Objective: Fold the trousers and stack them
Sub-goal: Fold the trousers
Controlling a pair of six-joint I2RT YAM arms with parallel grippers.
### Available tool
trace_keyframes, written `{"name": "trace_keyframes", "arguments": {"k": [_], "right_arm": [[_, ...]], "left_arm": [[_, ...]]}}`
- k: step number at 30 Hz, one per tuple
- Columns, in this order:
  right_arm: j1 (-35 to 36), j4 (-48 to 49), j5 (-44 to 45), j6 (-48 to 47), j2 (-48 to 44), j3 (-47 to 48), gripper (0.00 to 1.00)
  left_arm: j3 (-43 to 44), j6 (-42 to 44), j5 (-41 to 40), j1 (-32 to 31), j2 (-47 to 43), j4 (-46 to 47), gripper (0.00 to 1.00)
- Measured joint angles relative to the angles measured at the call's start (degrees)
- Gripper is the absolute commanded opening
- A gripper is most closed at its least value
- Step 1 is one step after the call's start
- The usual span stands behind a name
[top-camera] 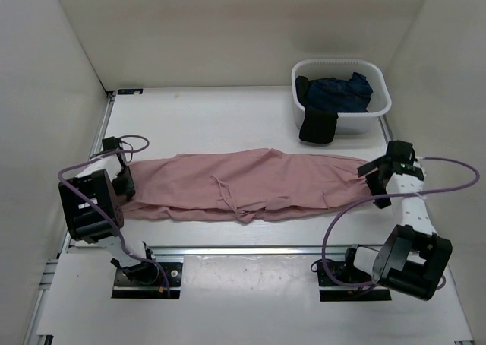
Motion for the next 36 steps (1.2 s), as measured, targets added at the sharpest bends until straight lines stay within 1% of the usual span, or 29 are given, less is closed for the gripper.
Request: {"name": "trace_keyframes", "arguments": {"k": [2,4,7,9,10,12,13,15,16,21,24,25,27,28,31,32,34,36], "right_arm": [[-2.7,0.7,-0.4,0.2,-0.7,-3.2,0.99],[-4.2,2.4,-1.2,0.1,1.1,-5.4,0.99],[-5.8,6.8,-2.5,0.0,8.0,-6.1,0.99],[-6.4,9.6,-3.7,-0.3,12.7,-5.7,0.94],[-6.6,11.1,-4.5,-0.3,13.9,-4.8,0.82],[-6.8,13.0,-5.5,0.0,16.5,-3.0,0.62],[-6.9,14.3,-6.0,0.4,17.5,-2.5,0.35],[-7.1,16.9,-7.2,1.7,19.5,-2.3,0.14],[-7.3,18.3,-7.9,2.4,20.0,-2.4,0.0],[-8.9,19.6,-9.3,3.6,20.1,-2.7,0.0],[-9.1,17.0,-6.8,0.7,18.6,-2.0,0.0],[-8.3,14.4,-4.1,-1.3,17.6,-0.7,0.0],[-4.0,10.0,2.0,-5.1,15.0,3.5,0.0],[-0.5,8.4,4.9,-6.8,13.8,6.1,0.0],[16.3,7.2,14.8,-10.7,10.7,14.9,0.0],[21.8,7.1,17.8,-11.0,9.9,16.5,0.0],[35.2,6.5,23.1,-10.2,8.9,18.5,0.0],[47.4,4.2,27.5,-8.2,9.8,20.0,0.0]], "left_arm": [[-0.2,0.0,0.1,0.0,-0.2,-0.2,0.53],[-0.2,0.0,0.1,0.0,-0.2,-0.2,0.53],[-0.4,0.0,0.1,0.0,-0.2,-0.3,0.55],[-0.7,0.0,0.1,0.0,-0.6,-0.3,0.55],[-1.0,0.0,0.1,0.0,-0.9,-0.3,0.55],[-1.8,0.0,0.1,0.0,-1.7,-0.4,0.55],[-2.2,0.0,0.1,0.0,-2.0,-0.4,0.56],[-2.7,0.0,0.0,0.0,-2.6,-0.7,0.56],[-2.8,0.0,0.0,0.0,-2.7,-0.8,0.56],[-3.0,0.0,0.2,0.0,-3.1,-2.3,0.57],[-2.8,0.0,0.9,0.0,-3.1,-3.7,0.58],[-2.8,0.0,1.2,0.0,-3.1,-4.1,0.58],[-2.8,-0.1,1.8,-0.3,-3.1,-4.9,0.58],[-2.8,-0.2,2.0,-0.3,-3.1,-5.2,0.58],[-2.5,-0.2,2.1,-1.1,-3.1,-5.9,0.58],[-2.4,-0.2,2.1,-1.6,-3.1,-6.1,0.58],[-2.1,-0.2,2.1,-3.0,-3.0,-6.4,0.58],[-1.8,-0.2,2.2,-4.2,-2.9,-6.6,0.58]]}}
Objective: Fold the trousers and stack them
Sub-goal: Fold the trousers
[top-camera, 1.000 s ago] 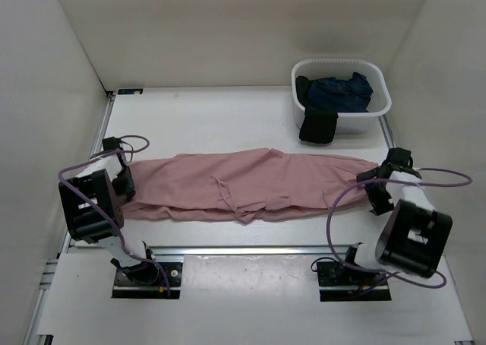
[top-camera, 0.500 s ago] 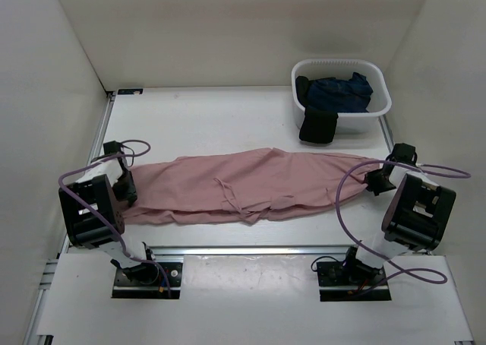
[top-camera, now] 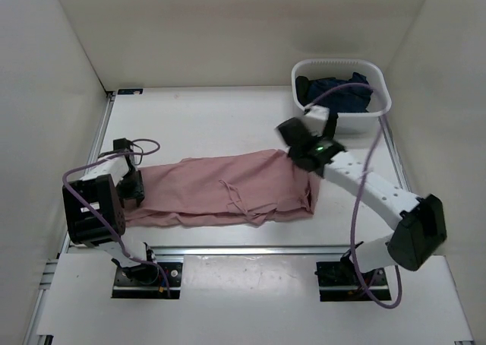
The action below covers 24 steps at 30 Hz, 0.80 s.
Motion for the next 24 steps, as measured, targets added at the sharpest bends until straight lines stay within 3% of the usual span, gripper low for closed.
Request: {"name": "trace_keyframes", "arguments": {"k": [4,8,15,24], "right_arm": [[19.8,-7.3,6.9,7.6,10.5,7.4,0.0],[29.6,-13.1,10.1,14.9,24.2,18.3,0.0],[36.8,-17.9,13.7,22.1,30.1,26.0,0.0],[38.4,-21.6,20.8,25.1,31.4,36.0,0.0]], "left_arm": [[0.8,0.0,0.0,-1.2,0.4,-0.4,0.58],[1.7,0.0,-0.3,-1.3,0.8,-0.9,0.58],[2.4,0.0,-1.7,-1.3,1.3,-1.8,0.59],[2.4,0.0,-1.9,-1.3,1.3,-2.1,0.59]]}}
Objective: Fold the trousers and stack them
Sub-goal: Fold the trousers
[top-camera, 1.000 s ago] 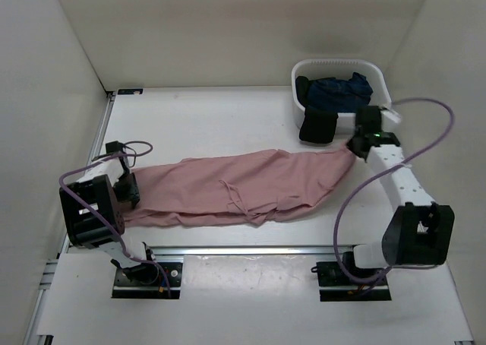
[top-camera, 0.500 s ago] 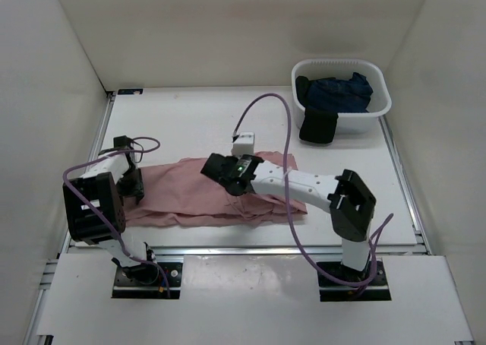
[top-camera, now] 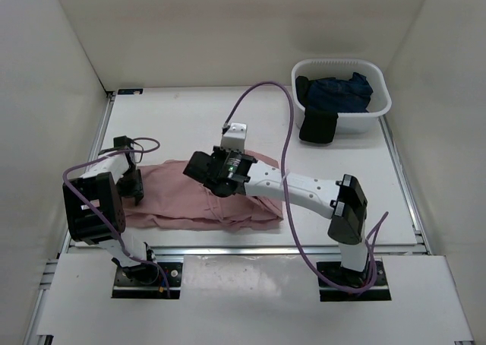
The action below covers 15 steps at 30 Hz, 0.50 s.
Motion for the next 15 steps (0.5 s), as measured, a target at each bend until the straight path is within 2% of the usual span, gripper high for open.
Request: {"name": "trace_keyframes", "arguments": {"k": [3,7,12,15], "right_arm": [[1.3,0.7,5.0,-2.8,-0.5,2.6,0.0],[5.0,6.8,8.7,-10.9,-0.7,3.7,0.0],[6.8,9.5,5.7,-14.1,5.5,10.8,0.0],[5.8,14.4,1.7,-17.4,8.8,9.5,0.0]], "left_arm": [[-0.1,0.0,0.0,0.0,0.0,0.0,0.59],[-0.4,0.0,0.0,0.0,0.0,0.1,0.59],[-1.2,0.0,0.1,0.0,0.7,0.4,0.58],[-1.5,0.0,0.0,0.0,1.0,0.6,0.58]]}}
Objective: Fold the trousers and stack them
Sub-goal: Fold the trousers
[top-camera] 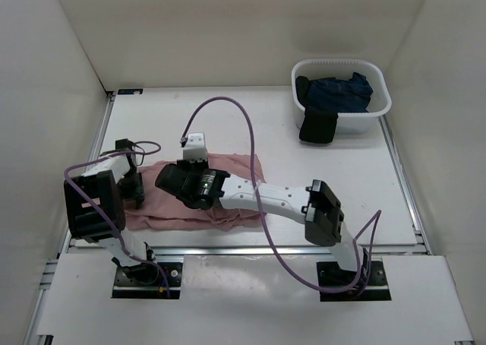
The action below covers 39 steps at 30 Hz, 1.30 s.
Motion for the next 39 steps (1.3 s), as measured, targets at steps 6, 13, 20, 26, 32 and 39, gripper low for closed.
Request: {"name": "trace_keyframes", "arguments": {"k": [6,13,20,26,32,39], "right_arm": [[-2.1,7.5,-11.2,-6.4,7.6,-0.1,0.0],[-2.4,12.5,-27.9,-16.9,14.0,3.7,0.7],[-1.6,14.4,-38.4,-26.3,5.6,-1.7,0.74],[-2.8,14.9,-37.9,-25.1,-12.3,-15.5,0.26],[-7.4,13.5,-39.3,-22.8,-6.9,-16.1,0.0],[-9.8,11.9,-44.7,-16.2,2.9,-21.1,0.0]], "left_arm": [[0.4,0.0,-0.1,0.0,0.7,-0.1,0.58],[1.3,0.2,-0.2,0.0,1.6,-1.0,0.58],[1.4,0.2,-0.2,0.2,1.7,-1.1,0.59],[1.9,0.2,0.0,1.1,1.6,-1.7,0.61],[3.9,0.1,0.1,1.2,1.6,-2.8,0.61],[4.2,0.0,0.1,1.2,1.6,-3.3,0.61]]}}
